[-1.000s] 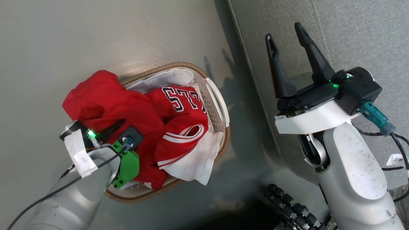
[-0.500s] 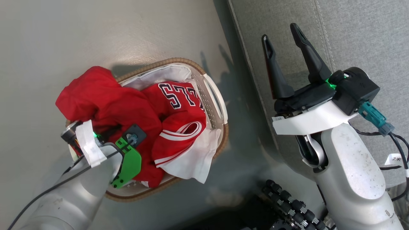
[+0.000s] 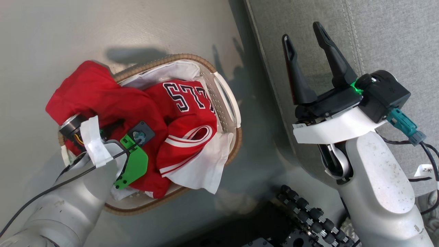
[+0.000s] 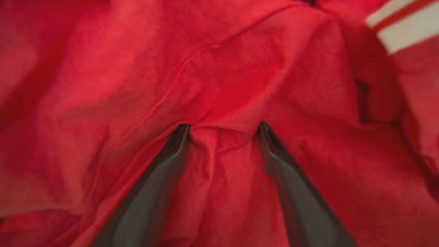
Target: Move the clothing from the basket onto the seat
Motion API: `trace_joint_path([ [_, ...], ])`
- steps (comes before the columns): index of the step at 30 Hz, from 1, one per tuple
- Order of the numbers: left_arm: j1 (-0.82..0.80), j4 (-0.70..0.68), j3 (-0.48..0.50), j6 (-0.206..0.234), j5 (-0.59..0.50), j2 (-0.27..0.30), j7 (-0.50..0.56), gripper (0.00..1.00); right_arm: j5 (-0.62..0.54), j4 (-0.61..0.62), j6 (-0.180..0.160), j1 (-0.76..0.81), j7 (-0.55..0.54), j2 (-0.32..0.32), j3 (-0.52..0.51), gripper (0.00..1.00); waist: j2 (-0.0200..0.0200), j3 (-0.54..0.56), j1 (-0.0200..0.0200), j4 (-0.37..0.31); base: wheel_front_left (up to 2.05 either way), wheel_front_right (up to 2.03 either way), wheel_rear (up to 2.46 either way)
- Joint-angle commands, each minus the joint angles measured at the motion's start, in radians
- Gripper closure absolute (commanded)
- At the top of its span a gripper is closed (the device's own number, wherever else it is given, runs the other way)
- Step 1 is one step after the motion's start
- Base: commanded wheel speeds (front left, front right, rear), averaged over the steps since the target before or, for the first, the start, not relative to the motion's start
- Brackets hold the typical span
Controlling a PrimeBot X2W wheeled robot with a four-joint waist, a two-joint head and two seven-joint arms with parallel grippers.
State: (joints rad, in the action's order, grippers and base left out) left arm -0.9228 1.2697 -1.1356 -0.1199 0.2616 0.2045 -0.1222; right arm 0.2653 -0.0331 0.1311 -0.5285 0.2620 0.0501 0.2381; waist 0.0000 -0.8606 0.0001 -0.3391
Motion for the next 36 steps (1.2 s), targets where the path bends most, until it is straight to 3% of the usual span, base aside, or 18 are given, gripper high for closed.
trace_joint_path([
  [1,-0.02,0.007,-0.007,0.008,-0.005,0.002,0.008,0.0,0.009,0.006,-0.001,-0.009,0.004,0.002,0.001,0.0,0.0,-0.01,-0.0001,-0.009,0.0,0.0,0.0],
  [4,-0.025,0.011,-0.015,0.016,-0.009,0.005,0.02,0.0,0.019,0.008,-0.001,-0.002,0.004,0.002,0.004,0.0,0.0,-0.018,-0.0001,-0.019,0.0,0.0,0.0],
  [7,-0.027,0.015,-0.02,0.019,-0.006,0.008,0.045,0.33,0.026,0.008,-0.001,0.007,0.004,0.002,0.006,0.0,0.0,-0.025,-0.0001,-0.028,0.0,0.0,0.0],
  [8,-0.028,0.015,-0.021,0.017,-0.003,0.009,0.053,0.53,0.029,0.009,-0.001,0.009,0.004,0.002,0.006,0.0,0.0,-0.027,-0.0001,-0.03,0.0,0.0,0.0],
  [10,-0.033,0.016,-0.024,0.015,0.0,0.011,0.059,0.81,0.032,0.01,-0.001,0.01,0.005,0.002,0.005,0.0,0.0,-0.03,-0.0001,-0.034,0.0,0.0,0.0],
  [11,-0.033,0.017,-0.026,0.014,0.001,0.012,0.069,1.0,0.034,0.01,-0.001,0.011,0.004,0.002,0.005,0.0,0.0,-0.032,-0.0001,-0.035,0.0,0.0,0.0],
  [17,-0.025,0.018,-0.016,0.008,0.024,0.013,0.054,1.0,0.033,-0.005,-0.001,0.009,0.005,0.002,-0.003,0.0,0.0,-0.025,-0.0001,-0.032,0.0,0.0,0.0],
  [24,0.053,0.018,0.04,0.002,0.108,-0.026,-0.018,1.0,-0.002,-0.044,-0.001,0.002,0.004,0.002,-0.008,0.0,0.0,0.06,-0.0001,-0.013,0.0,0.0,0.0],
  [31,0.133,0.016,0.099,0.0,0.196,-0.086,-0.096,1.0,-0.041,-0.091,-0.001,0.026,0.004,0.003,-0.009,0.0,0.0,0.185,-0.0001,0.034,0.0,0.0,0.0],
  [36,0.205,0.001,0.154,0.004,0.265,-0.123,-0.132,1.0,-0.078,-0.142,-0.001,0.071,0.005,0.003,-0.015,0.0,0.0,0.331,-0.0001,0.079,0.0,0.0,0.0],
])
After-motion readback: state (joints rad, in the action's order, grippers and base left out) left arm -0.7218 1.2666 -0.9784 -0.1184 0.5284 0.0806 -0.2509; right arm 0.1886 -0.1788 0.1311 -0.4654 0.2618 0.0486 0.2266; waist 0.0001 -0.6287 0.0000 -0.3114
